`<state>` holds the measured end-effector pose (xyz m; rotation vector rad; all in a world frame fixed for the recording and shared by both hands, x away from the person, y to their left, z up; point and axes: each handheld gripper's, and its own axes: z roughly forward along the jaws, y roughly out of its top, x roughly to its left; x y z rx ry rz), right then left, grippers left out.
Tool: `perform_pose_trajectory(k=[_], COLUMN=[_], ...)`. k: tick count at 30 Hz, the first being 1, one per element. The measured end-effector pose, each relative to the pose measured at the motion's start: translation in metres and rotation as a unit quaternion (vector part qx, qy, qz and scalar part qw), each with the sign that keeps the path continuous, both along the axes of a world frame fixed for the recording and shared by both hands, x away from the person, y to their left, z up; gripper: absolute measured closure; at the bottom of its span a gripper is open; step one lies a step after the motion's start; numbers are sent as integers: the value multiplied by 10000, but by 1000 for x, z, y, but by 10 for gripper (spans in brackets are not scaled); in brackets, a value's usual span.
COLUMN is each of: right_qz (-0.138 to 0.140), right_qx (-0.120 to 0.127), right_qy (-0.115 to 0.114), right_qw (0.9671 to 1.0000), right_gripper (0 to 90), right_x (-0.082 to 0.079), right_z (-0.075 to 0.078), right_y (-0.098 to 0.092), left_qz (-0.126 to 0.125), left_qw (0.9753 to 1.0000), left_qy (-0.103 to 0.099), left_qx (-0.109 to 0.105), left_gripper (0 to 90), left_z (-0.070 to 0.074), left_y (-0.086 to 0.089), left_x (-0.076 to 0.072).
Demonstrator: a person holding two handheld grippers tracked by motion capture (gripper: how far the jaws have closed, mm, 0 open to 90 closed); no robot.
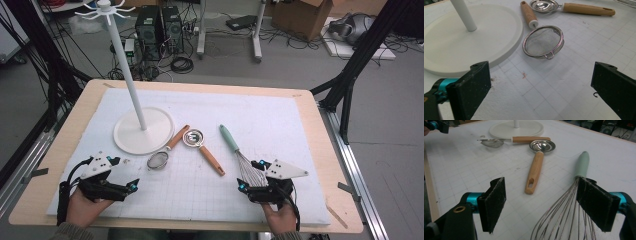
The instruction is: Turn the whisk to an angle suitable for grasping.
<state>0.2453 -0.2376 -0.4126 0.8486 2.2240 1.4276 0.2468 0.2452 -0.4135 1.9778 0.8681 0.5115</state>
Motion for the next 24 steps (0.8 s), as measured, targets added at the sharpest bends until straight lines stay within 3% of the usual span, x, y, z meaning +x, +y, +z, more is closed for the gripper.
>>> perform_pose_trajectory(k=[8, 15, 24], right_qz=[-5, -82, -152], right_qx=[144, 220, 50], right_qy=[16, 185, 370], right_qw=[9999, 9996, 9992], right_gripper=[228, 238, 241], right_x=[1, 2, 7], right_z=[0, 4, 9], right_y=[-3, -1, 1], left_qz=[24, -13, 8], left_qw=[10000, 10000, 10000], left_qy=[10, -36, -83], left_qx=[13, 13, -34], left_gripper=[32, 32, 32], left_z=[-1, 1, 3], left_y=[0, 2, 4], left_x=[1, -3, -7])
